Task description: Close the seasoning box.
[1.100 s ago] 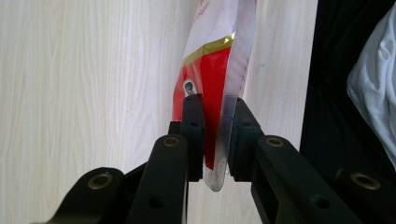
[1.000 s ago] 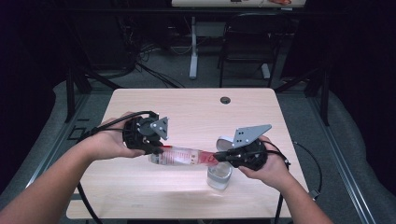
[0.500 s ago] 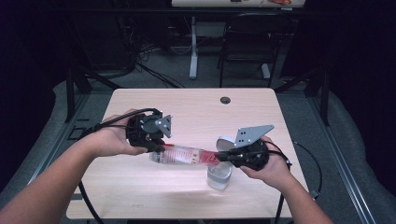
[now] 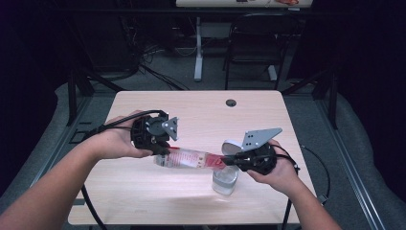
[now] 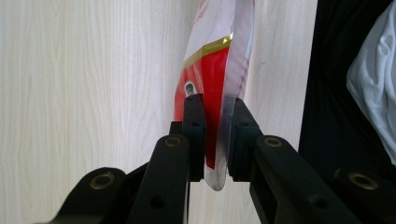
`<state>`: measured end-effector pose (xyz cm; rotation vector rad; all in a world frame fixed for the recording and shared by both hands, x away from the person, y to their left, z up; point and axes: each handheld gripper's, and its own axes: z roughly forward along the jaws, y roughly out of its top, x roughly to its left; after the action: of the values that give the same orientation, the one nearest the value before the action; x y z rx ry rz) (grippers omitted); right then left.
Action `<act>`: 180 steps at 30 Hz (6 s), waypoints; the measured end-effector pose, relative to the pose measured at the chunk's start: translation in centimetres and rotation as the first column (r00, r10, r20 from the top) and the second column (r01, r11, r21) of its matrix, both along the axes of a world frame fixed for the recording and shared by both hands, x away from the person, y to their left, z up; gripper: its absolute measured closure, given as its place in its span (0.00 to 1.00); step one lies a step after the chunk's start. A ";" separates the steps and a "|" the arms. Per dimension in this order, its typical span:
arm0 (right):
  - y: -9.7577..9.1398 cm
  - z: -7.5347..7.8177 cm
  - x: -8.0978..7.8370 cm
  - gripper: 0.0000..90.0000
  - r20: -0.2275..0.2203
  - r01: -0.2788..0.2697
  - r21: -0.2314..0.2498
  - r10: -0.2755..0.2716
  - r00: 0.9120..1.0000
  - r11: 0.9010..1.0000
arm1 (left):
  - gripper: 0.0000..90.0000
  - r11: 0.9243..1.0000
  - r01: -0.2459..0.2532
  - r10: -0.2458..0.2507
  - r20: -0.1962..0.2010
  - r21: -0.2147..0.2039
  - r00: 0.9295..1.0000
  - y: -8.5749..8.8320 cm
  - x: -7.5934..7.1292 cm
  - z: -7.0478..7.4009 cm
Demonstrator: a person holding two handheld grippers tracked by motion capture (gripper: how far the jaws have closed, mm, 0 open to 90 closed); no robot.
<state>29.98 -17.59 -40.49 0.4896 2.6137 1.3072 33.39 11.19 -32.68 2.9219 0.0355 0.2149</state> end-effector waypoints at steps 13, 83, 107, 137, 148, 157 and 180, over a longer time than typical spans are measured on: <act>-0.2 -0.1 0.0 1.00 -0.001 0.004 0.001 -0.004 1.000 1.000 | 0.90 1.000 0.006 -0.006 -0.001 0.015 1.000 -0.4 0.0 0.3; -1.9 -0.8 -0.3 1.00 -0.003 0.027 0.059 -0.027 1.000 0.998 | 0.92 0.996 0.031 -0.033 0.027 0.083 0.999 -3.1 -0.2 1.7; -2.0 -1.1 -0.2 1.00 -0.007 0.036 0.065 -0.036 0.999 0.997 | 0.96 0.992 0.048 -0.053 0.036 0.118 0.998 -3.9 -0.4 2.1; -2.3 -1.2 -0.1 1.00 -0.010 0.047 0.064 -0.047 0.999 0.997 | 0.97 0.984 0.068 -0.074 0.028 0.162 0.997 -4.6 -0.3 2.5; -2.4 -1.2 0.0 1.00 -0.012 0.052 0.066 -0.052 0.999 0.996 | 0.97 0.982 0.068 -0.073 0.024 0.178 0.997 -5.0 -0.3 2.7; -2.8 -1.4 0.1 1.00 -0.019 0.057 0.072 -0.056 0.998 0.996 | 0.97 0.977 0.068 -0.075 0.028 0.200 0.997 -5.8 -0.4 3.0; -3.4 -1.5 0.1 1.00 -0.022 0.072 0.082 -0.070 0.997 0.994 | 0.97 0.976 0.079 -0.087 0.036 0.201 0.996 -6.6 -0.5 3.3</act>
<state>30.03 -20.99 -41.99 0.6052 2.5403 1.3988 32.89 4.55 -29.33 3.1088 -0.1222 0.2852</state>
